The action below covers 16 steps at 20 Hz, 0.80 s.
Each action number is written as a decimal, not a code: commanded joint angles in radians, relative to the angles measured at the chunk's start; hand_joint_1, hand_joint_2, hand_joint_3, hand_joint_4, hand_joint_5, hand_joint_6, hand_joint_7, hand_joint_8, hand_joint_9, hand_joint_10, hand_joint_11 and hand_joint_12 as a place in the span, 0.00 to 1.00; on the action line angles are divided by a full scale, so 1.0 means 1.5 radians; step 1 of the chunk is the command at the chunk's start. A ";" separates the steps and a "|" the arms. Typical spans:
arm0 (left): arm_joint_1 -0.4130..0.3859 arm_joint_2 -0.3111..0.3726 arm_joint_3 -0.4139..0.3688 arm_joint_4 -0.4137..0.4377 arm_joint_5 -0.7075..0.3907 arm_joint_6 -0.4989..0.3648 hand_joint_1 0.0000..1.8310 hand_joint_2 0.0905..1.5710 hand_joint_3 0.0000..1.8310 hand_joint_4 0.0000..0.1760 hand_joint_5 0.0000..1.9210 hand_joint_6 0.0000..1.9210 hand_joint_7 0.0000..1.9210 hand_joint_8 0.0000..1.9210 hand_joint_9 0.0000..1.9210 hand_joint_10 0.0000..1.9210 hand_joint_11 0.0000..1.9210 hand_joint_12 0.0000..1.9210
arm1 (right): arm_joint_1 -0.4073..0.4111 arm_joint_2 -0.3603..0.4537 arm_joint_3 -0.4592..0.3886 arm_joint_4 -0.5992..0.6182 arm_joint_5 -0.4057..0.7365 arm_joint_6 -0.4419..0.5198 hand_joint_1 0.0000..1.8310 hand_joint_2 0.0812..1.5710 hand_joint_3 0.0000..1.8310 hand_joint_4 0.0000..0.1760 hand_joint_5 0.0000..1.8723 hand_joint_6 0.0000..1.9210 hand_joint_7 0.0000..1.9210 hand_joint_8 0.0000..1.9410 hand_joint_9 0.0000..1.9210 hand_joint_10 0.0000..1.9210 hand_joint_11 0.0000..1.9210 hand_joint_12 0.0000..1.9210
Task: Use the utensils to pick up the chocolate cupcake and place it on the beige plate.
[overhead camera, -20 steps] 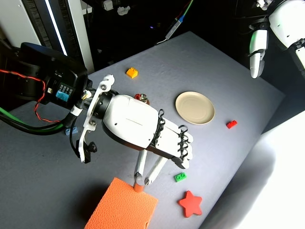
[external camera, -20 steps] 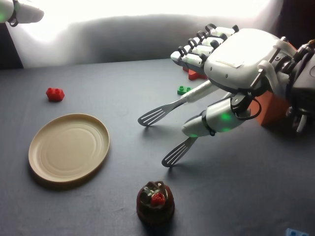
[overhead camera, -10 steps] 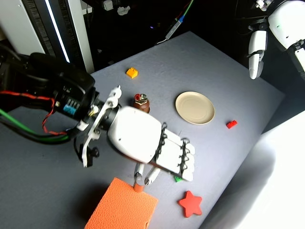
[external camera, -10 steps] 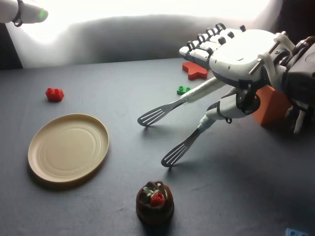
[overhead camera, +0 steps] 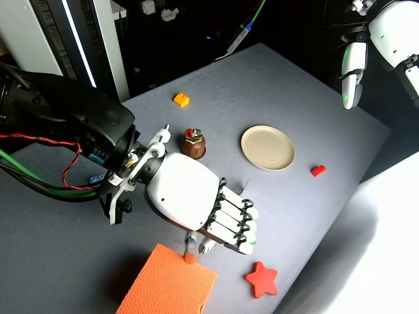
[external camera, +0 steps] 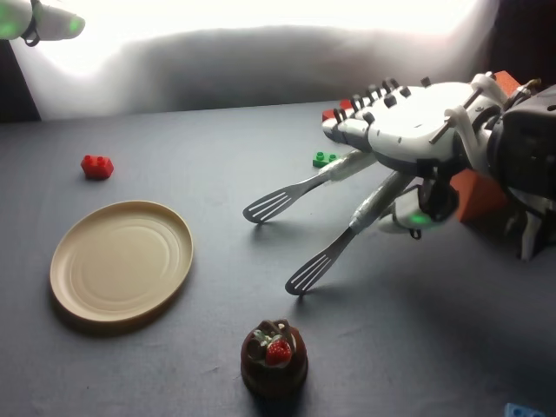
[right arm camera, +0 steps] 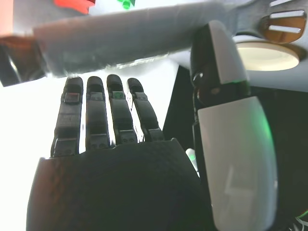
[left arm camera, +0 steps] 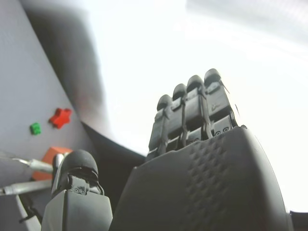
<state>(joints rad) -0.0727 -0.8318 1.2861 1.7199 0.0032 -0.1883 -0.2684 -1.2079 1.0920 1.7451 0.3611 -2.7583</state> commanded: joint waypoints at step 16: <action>0.000 0.007 0.001 -0.001 0.021 0.001 0.00 0.69 0.00 0.00 0.05 0.00 0.04 0.00 0.03 0.00 0.02 0.01 | 0.041 0.006 0.004 0.165 -0.027 -0.168 0.52 0.67 0.00 0.00 0.01 0.00 0.00 0.00 0.01 0.00 0.02 0.01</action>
<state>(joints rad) -0.0631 -0.8314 1.2858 1.7138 0.0071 -0.1883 -0.2157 -1.2049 1.0966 2.0205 0.3538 -3.0077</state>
